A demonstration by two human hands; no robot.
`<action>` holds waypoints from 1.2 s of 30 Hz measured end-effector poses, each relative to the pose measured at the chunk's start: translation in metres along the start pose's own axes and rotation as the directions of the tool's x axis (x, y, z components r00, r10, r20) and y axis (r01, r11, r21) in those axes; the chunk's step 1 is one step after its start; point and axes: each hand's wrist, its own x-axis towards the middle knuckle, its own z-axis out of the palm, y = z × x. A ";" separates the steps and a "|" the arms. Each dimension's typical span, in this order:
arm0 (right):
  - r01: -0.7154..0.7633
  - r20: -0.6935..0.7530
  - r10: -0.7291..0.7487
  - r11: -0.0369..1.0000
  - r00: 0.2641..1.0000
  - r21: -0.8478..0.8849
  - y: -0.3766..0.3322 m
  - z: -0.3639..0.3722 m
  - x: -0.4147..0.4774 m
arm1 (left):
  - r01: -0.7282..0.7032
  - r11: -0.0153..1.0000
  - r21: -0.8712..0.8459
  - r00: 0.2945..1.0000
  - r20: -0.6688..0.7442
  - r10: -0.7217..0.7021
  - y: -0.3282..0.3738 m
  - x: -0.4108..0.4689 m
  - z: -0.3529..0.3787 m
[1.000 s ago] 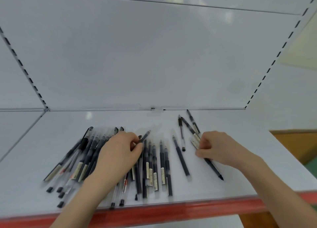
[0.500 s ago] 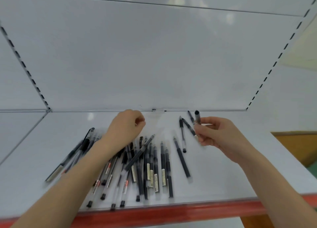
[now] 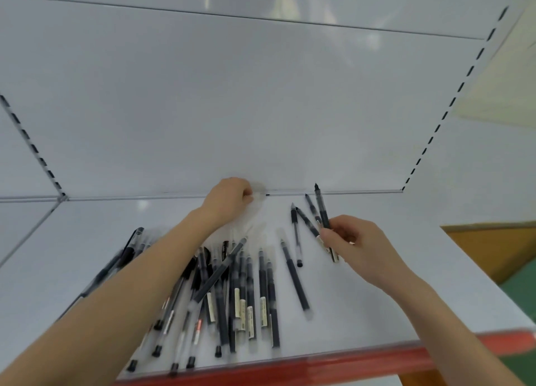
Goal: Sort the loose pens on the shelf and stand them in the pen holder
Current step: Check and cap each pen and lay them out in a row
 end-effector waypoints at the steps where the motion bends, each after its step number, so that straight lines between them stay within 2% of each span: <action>1: 0.028 -0.014 -0.028 0.999 1.000 0.020 -0.003 0.000 0.000 | -0.007 0.998 -0.068 0.999 -0.034 0.005 0.003 -0.004 -0.006; 4: 0.122 -0.063 -0.115 0.986 0.991 0.114 -0.018 -0.003 -0.004 | -0.054 0.943 -0.330 0.997 -0.074 0.031 0.017 -0.025 -0.031; 7: 0.218 -0.078 -0.207 0.960 0.975 0.178 -0.035 -0.006 -0.009 | -0.103 0.805 -0.585 0.994 -0.085 0.066 0.028 -0.054 -0.051; 10: 0.281 -0.045 -0.277 0.941 0.960 0.189 -0.049 -0.006 -0.015 | -0.147 0.739 -0.658 0.988 -0.132 0.079 0.032 -0.075 -0.064; 14: 0.336 0.009 -0.346 0.917 0.938 0.214 -0.060 -0.001 -0.019 | -0.159 0.715 -0.681 0.985 -0.157 0.069 0.034 -0.092 -0.076; 18: 0.367 -0.013 -0.374 0.905 0.928 0.215 -0.066 0.002 -0.022 | -0.136 0.676 -0.724 0.986 -0.163 0.023 0.038 -0.101 -0.082; 20: 0.375 -0.021 -0.381 0.898 0.924 0.228 -0.068 0.002 -0.024 | -0.065 0.531 -0.845 0.988 -0.128 -0.083 0.041 -0.104 -0.083; 22: 0.377 -0.018 -0.384 0.894 0.923 0.241 -0.071 0.004 -0.027 | 0.033 0.265 -0.964 0.983 -0.017 -0.184 0.044 -0.106 -0.083; 24: 0.383 -0.002 -0.394 0.892 0.919 0.239 -0.074 0.006 -0.031 | 0.107 0.020 -0.994 0.971 0.101 -0.216 0.047 -0.107 -0.083; 26: 0.392 0.012 -0.407 0.887 0.913 0.243 -0.077 0.009 -0.035 | 0.144 -0.106 -0.984 0.963 0.164 -0.213 0.050 -0.108 -0.083; 28: 0.393 0.027 -0.411 0.887 0.911 0.244 -0.078 0.012 -0.037 | 0.147 -0.143 -0.979 0.963 0.174 -0.204 0.054 -0.110 -0.083; 31: 0.390 0.036 -0.408 0.892 0.912 0.228 -0.078 0.015 -0.038 | 0.121 -0.146 -0.982 0.968 0.149 -0.202 0.059 -0.114 -0.083; 36: 0.355 0.012 -0.370 0.899 0.929 0.256 -0.082 0.018 -0.041 | 0.009 -0.050 -0.999 0.967 0.021 -0.253 0.062 -0.120 -0.079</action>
